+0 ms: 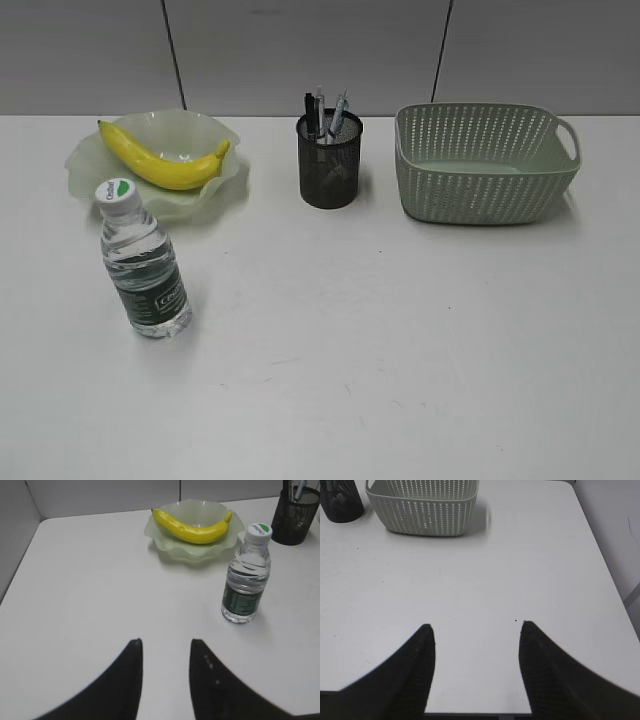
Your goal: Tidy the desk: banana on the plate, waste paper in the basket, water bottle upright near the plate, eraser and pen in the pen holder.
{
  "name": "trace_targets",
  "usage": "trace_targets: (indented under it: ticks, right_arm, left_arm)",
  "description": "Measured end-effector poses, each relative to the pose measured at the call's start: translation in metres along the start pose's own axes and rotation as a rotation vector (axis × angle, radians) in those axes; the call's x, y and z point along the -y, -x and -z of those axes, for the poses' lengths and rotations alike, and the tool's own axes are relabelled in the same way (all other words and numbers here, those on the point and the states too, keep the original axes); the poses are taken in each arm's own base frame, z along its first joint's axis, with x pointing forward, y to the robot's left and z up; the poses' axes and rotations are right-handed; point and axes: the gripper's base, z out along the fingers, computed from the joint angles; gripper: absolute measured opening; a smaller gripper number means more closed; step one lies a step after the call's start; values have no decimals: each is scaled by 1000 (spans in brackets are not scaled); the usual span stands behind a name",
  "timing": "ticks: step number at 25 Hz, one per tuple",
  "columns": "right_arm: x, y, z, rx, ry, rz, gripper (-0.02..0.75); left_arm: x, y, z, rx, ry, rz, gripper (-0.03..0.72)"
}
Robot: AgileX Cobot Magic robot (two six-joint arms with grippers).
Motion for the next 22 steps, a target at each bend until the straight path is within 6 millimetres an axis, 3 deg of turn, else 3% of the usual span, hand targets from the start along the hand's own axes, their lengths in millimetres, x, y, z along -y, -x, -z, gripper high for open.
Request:
trace_targets:
  ticks: [22]
  right_arm:
    - [0, 0, 0, 0, 0, 1, 433]
  left_arm:
    - [0, 0, 0, 1, -1, 1, 238]
